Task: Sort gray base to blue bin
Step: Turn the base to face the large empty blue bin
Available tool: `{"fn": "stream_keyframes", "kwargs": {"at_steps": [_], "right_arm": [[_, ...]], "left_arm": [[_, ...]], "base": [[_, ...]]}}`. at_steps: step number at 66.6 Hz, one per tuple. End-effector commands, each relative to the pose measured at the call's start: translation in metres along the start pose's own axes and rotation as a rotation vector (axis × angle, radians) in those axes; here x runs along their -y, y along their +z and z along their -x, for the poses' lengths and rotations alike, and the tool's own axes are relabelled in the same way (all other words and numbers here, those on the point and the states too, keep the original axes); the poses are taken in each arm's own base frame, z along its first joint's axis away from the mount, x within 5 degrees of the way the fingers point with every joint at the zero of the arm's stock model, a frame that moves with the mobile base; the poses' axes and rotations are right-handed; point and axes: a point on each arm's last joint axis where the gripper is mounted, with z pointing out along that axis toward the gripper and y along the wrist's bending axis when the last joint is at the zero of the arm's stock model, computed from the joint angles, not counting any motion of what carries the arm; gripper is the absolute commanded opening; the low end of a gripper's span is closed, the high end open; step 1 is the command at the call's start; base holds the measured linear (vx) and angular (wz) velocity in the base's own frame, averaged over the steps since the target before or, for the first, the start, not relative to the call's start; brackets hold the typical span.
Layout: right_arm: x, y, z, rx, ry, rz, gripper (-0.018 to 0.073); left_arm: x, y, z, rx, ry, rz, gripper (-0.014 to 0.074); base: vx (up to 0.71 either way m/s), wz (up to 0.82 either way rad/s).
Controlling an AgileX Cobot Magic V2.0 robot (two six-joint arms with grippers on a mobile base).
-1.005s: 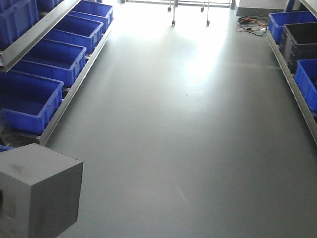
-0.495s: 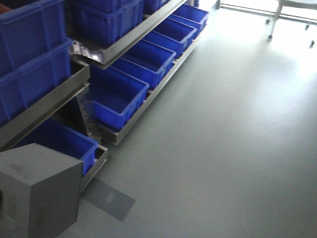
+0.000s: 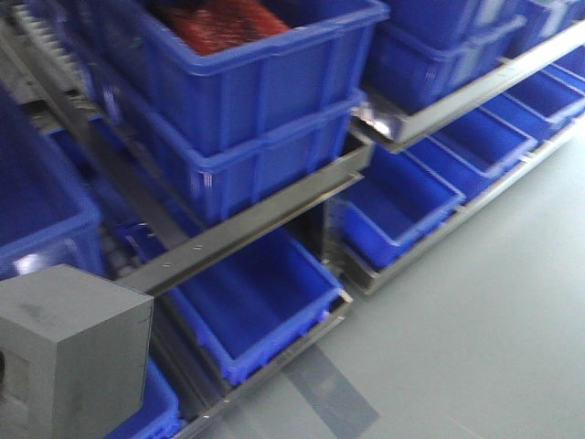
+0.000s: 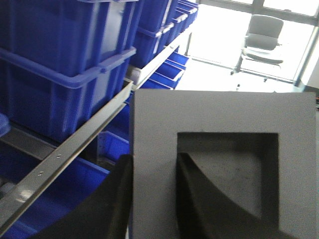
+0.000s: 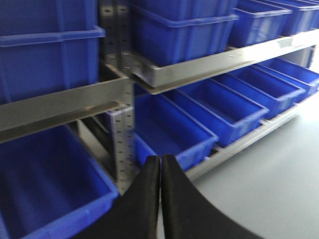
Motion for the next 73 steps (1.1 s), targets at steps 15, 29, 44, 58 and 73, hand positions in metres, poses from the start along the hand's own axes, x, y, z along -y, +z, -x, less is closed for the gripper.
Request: {"fn": "stream_keyframes", "kwargs": {"at_steps": [15, 29, 44, 58, 73], "right_arm": [[0.0001, -0.0004, 0.0056, 0.08, -0.02, -0.003, -0.0005], [0.0001, -0.0004, 0.0056, 0.08, -0.02, -0.003, -0.0005], [0.0001, -0.0004, 0.0056, 0.08, -0.02, -0.003, -0.0005], [0.0001, -0.0004, 0.0056, 0.08, -0.02, -0.003, -0.0005], [0.0001, -0.0004, 0.0057, 0.081, -0.02, -0.003, -0.0005]], "left_arm": [[0.0054, -0.002, 0.0177, 0.116, -0.008, -0.047, -0.0007], [0.0054, -0.002, 0.0177, 0.116, -0.008, -0.047, -0.0007], [0.0054, -0.002, 0.0177, 0.116, -0.008, -0.047, -0.0007], [0.0054, -0.002, 0.0177, 0.116, -0.008, -0.047, -0.0007], [0.0054, -0.002, 0.0177, 0.116, -0.008, -0.047, -0.0007]], "base": [[0.18, 0.7], [0.19, 0.72], [0.17, 0.63], [0.14, 0.41], [0.14, 0.22]]}}
